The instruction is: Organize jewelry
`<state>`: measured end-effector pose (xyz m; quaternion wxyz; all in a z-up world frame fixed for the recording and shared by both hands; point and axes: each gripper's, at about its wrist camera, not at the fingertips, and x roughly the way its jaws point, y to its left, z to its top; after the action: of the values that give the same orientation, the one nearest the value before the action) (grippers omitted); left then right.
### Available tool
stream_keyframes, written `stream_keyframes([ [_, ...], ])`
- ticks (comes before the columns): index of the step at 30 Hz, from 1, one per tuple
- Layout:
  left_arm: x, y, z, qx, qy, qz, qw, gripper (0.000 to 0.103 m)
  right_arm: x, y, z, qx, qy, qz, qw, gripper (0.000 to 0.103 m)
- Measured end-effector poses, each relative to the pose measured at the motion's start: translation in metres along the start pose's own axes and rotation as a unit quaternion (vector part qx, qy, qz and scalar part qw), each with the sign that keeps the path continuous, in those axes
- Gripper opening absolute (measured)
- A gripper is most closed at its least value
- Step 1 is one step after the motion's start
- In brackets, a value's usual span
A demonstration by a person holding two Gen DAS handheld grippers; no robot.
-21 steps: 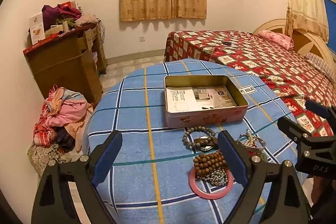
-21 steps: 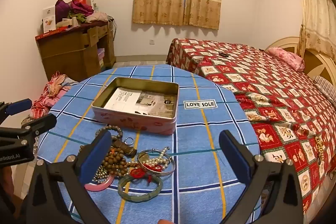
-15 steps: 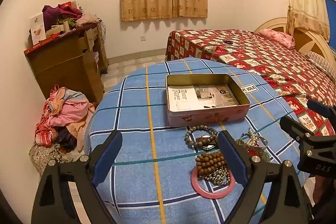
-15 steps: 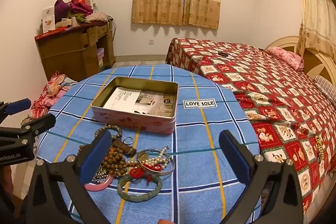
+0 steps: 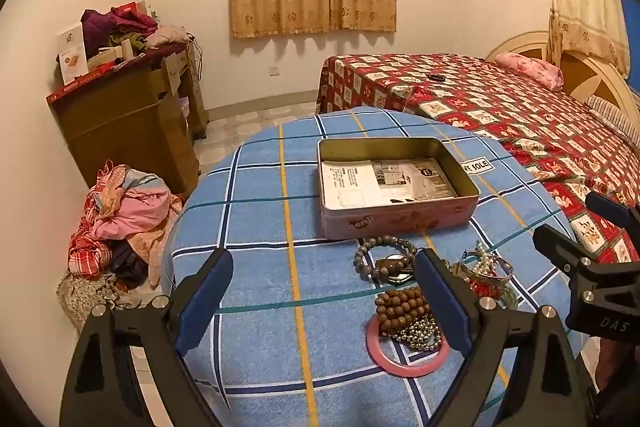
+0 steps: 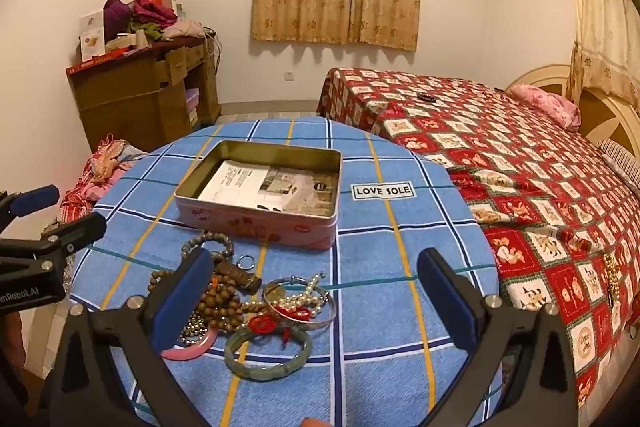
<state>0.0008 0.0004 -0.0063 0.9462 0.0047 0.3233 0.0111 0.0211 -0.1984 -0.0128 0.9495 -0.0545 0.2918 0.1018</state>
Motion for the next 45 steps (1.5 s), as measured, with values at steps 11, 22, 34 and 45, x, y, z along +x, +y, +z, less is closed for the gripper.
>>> stream_keyframes([
  [11, 0.0011, 0.0000, 0.0000, 0.002, 0.001, 0.001, 1.0000, 0.092, 0.0024, 0.0016, -0.0031, 0.000, 0.007, 0.003, 1.000, 0.103],
  [22, 0.0008, 0.0014, 0.0003, 0.001, 0.001, 0.001, 1.0000, 0.092, 0.0035, 0.0023, -0.0034, 0.001, 0.009, 0.006, 1.000, 0.103],
  [34, 0.0006, 0.0017, -0.0011, 0.001, 0.001, 0.001, 1.0000, 0.092, 0.0055, 0.0048, -0.0056, 0.001, 0.012, 0.008, 1.000, 0.103],
  [45, 0.0009, 0.0021, -0.0014, 0.000, 0.002, 0.001, 1.0000, 0.092, 0.0060, 0.0065, -0.0068, 0.000, 0.013, 0.008, 1.000, 0.103],
])
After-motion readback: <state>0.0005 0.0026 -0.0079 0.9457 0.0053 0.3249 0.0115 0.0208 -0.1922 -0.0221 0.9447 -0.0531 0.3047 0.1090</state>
